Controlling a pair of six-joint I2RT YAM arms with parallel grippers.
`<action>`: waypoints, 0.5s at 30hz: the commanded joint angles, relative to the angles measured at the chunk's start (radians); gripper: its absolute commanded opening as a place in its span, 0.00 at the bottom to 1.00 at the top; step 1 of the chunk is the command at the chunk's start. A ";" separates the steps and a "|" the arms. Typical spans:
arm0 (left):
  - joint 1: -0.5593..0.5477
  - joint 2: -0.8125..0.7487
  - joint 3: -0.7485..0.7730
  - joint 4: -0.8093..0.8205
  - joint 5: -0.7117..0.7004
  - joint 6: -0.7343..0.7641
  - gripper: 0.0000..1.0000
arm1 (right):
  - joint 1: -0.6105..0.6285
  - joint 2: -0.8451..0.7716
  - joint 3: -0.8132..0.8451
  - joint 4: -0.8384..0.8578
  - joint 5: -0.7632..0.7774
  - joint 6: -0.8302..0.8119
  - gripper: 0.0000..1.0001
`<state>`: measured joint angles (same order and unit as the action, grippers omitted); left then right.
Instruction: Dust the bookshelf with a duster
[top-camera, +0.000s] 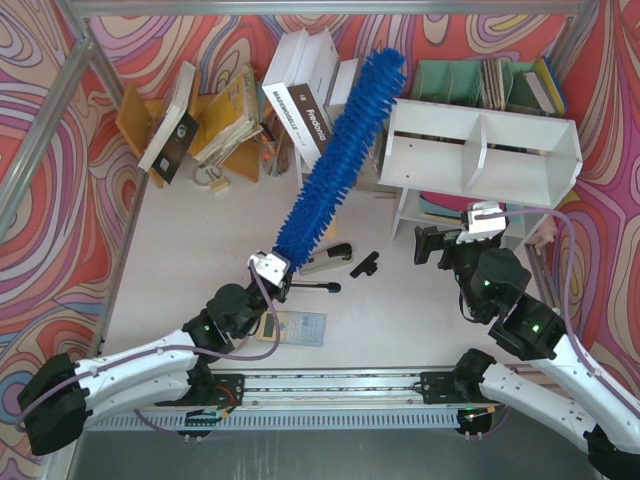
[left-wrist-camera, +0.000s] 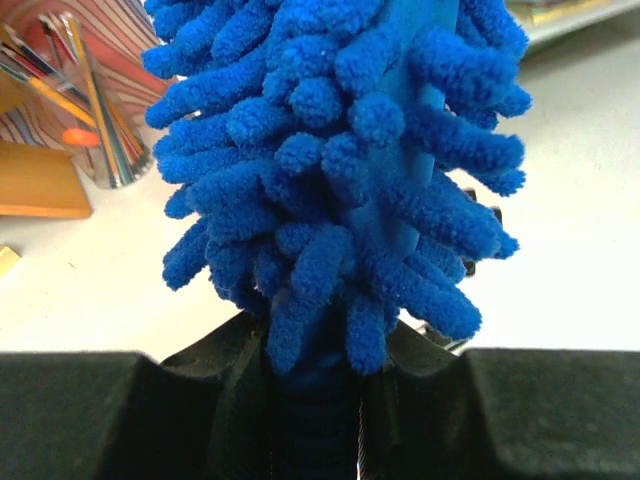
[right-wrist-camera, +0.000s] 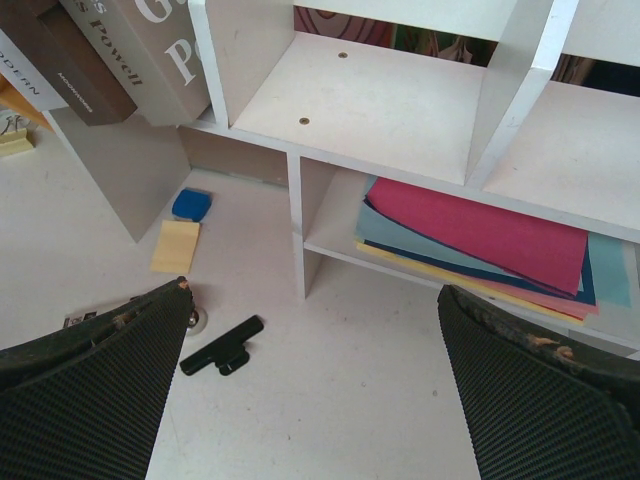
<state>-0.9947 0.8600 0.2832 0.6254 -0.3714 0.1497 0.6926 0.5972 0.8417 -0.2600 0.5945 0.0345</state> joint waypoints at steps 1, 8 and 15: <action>0.004 -0.040 0.019 0.039 -0.029 0.001 0.00 | -0.003 0.001 0.000 0.007 0.018 0.004 0.99; 0.004 0.057 -0.029 0.093 -0.002 -0.056 0.00 | -0.004 0.011 0.001 0.008 0.019 -0.001 0.99; 0.004 0.230 -0.067 0.203 0.050 -0.137 0.00 | -0.003 0.012 0.000 0.008 0.024 -0.004 0.99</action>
<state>-0.9939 1.0233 0.2440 0.7002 -0.3458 0.0898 0.6926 0.6109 0.8421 -0.2600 0.5957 0.0341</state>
